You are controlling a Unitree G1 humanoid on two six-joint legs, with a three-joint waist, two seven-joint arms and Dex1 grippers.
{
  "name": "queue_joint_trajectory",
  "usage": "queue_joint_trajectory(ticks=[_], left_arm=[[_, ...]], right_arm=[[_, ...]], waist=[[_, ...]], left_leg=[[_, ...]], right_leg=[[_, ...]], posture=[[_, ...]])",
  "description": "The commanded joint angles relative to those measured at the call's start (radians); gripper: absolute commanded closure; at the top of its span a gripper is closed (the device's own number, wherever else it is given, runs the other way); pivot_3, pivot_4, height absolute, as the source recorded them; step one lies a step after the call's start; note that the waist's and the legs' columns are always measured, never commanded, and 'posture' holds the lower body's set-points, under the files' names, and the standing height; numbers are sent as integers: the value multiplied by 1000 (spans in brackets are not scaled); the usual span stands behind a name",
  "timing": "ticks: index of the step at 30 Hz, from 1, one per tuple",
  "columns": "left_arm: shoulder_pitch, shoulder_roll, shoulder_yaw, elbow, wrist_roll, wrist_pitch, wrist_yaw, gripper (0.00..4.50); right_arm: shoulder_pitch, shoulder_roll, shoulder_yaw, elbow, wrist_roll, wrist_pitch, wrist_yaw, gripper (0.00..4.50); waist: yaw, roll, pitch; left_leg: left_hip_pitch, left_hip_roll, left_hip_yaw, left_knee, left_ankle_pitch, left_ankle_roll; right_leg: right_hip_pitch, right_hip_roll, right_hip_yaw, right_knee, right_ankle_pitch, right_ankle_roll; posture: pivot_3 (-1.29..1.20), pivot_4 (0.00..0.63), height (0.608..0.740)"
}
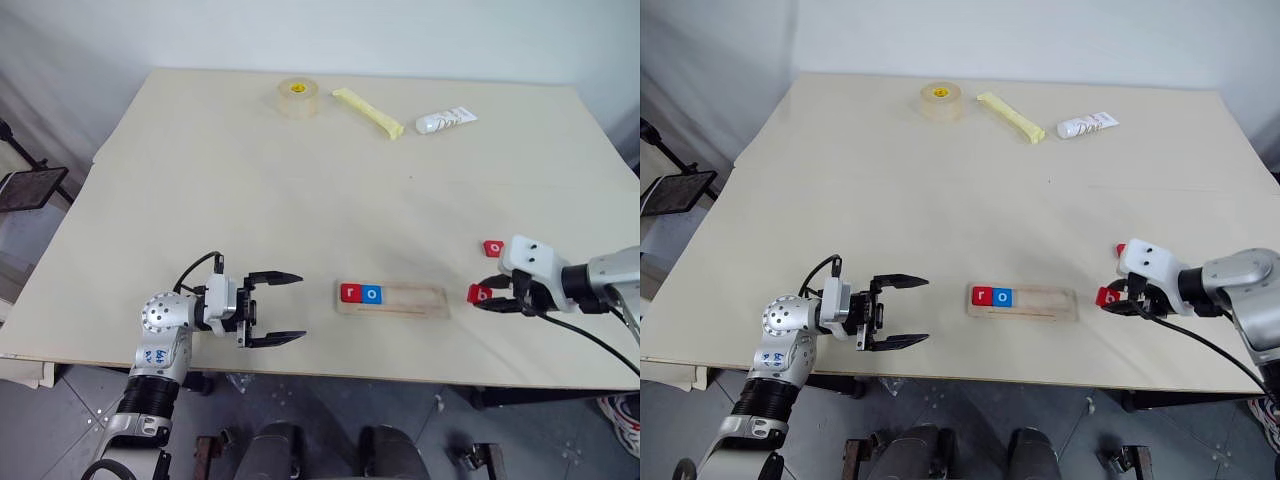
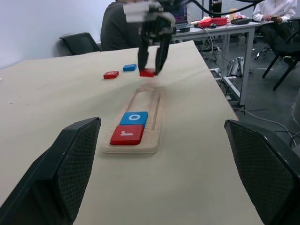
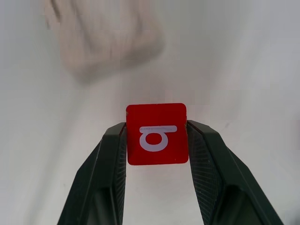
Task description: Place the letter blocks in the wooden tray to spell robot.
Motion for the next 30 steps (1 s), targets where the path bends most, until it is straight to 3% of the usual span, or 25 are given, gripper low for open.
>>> queue_joint_trajectory(ticks=[1,14,30], left_arm=[[-35,-8,-4,38,-3,-29,-12,0],[-33,-10,-12,45,-6,-49,-14,0],[-10,-8,-15,18,-3,-51,22,0]], right_arm=[[-85,-43,39,-146,-4,158,22,3037],[-306,195,324,-226,-69,299,-30,3037],[-344,255,377,-178,-104,279,-15,3037]], waist=[[0,0,0],[0,0,0],[-3,0,0]], left_leg=[[0,0,0,0,0,0],[-1,-1,-2,0,0,-1],[-1,-1,-2,0,0,0]], right_leg=[[0,0,0,0,0,0],[-2,0,0,3,0,0],[-2,0,0,3,0,0]], posture=[[0,150,740],[0,150,740],[0,150,740]])
